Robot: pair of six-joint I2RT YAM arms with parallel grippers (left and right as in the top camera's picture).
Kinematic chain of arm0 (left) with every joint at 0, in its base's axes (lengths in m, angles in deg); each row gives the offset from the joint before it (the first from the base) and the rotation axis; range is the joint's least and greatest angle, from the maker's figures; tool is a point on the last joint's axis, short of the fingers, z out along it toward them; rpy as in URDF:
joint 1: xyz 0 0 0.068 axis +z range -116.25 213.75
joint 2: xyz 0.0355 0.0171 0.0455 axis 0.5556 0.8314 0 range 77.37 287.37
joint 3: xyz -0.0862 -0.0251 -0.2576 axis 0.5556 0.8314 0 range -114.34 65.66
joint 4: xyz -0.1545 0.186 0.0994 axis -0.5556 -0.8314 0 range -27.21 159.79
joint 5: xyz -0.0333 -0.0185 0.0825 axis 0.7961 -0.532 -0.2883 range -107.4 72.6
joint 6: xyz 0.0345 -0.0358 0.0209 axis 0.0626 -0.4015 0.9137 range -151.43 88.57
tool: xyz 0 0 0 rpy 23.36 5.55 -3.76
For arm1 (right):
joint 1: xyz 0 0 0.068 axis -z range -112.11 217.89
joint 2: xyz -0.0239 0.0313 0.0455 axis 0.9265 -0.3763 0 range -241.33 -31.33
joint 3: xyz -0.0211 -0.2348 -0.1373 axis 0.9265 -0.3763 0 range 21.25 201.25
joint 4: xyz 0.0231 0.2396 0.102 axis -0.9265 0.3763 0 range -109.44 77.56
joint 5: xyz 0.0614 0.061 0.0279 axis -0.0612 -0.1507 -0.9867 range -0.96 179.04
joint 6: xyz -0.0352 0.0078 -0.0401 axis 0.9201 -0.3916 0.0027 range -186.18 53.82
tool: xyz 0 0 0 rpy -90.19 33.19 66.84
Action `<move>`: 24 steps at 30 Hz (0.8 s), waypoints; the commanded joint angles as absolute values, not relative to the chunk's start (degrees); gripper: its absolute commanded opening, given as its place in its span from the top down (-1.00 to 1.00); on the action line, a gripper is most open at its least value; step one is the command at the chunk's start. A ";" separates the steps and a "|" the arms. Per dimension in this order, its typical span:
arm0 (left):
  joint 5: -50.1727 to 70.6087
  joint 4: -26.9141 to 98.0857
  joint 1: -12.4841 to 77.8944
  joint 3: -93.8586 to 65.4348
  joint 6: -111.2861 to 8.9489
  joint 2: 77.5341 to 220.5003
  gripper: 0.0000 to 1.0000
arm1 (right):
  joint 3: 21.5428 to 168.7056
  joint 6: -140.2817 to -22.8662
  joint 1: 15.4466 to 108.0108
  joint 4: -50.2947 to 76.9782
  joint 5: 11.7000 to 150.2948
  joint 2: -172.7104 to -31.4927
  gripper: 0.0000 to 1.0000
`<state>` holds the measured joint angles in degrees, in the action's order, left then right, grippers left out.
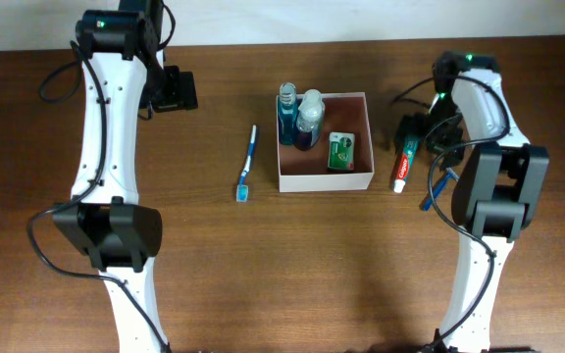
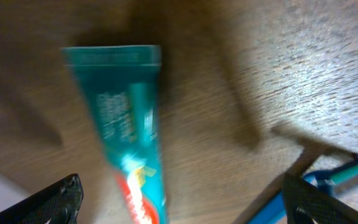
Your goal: Pack container
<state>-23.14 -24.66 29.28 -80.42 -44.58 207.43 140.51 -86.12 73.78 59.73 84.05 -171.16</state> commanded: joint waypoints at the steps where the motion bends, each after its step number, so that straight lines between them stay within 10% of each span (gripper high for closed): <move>1: -22.74 -24.55 29.46 -80.20 -45.08 206.99 -0.99 | 137.97 -89.22 72.14 58.18 86.69 -170.46 -0.94; 13: -22.74 -24.55 29.46 -80.20 -45.08 206.99 -0.99 | 135.79 -89.22 68.25 55.32 86.76 -170.46 -0.82; 24: -22.74 -24.55 29.46 -80.20 -45.08 206.99 -0.99 | 135.79 -89.16 70.22 55.27 86.76 -170.46 0.21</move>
<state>-23.16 -24.66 29.28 -80.42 -44.58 207.43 137.21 -88.61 69.26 55.80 85.64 -170.77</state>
